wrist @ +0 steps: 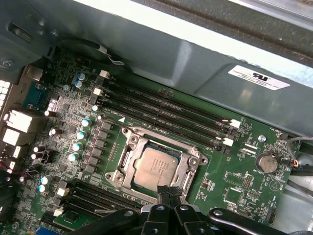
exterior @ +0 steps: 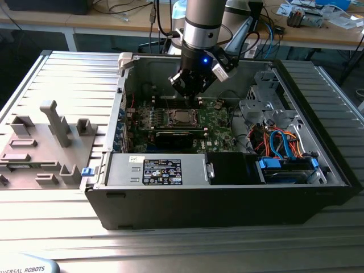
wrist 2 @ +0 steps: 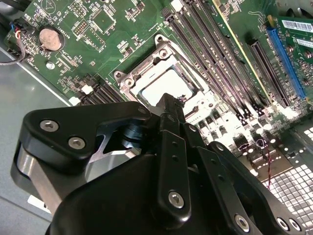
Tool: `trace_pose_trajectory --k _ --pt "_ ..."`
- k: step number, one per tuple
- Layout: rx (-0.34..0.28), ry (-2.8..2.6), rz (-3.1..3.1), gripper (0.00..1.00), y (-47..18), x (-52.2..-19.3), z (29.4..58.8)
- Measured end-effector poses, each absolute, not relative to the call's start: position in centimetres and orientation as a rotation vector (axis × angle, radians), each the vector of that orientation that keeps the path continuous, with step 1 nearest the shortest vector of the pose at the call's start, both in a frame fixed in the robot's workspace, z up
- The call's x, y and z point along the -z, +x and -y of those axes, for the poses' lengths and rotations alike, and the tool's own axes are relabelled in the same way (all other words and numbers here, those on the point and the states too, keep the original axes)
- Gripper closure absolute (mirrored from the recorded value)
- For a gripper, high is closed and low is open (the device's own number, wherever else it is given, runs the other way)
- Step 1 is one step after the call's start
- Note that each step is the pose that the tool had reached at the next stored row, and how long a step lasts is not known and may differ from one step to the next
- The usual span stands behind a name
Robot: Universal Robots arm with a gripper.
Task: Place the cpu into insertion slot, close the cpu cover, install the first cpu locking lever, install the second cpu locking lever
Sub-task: 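Install the first cpu locking lever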
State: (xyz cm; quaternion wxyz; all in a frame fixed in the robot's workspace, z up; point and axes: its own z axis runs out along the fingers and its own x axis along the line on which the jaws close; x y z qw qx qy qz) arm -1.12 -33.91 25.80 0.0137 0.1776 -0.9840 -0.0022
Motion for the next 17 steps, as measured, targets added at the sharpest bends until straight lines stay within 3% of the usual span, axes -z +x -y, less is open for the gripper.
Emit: trace_pose_trajectory --k 17 --pt "0.007 0.57 3.062 0.89 -1.12 -25.8 33.91"
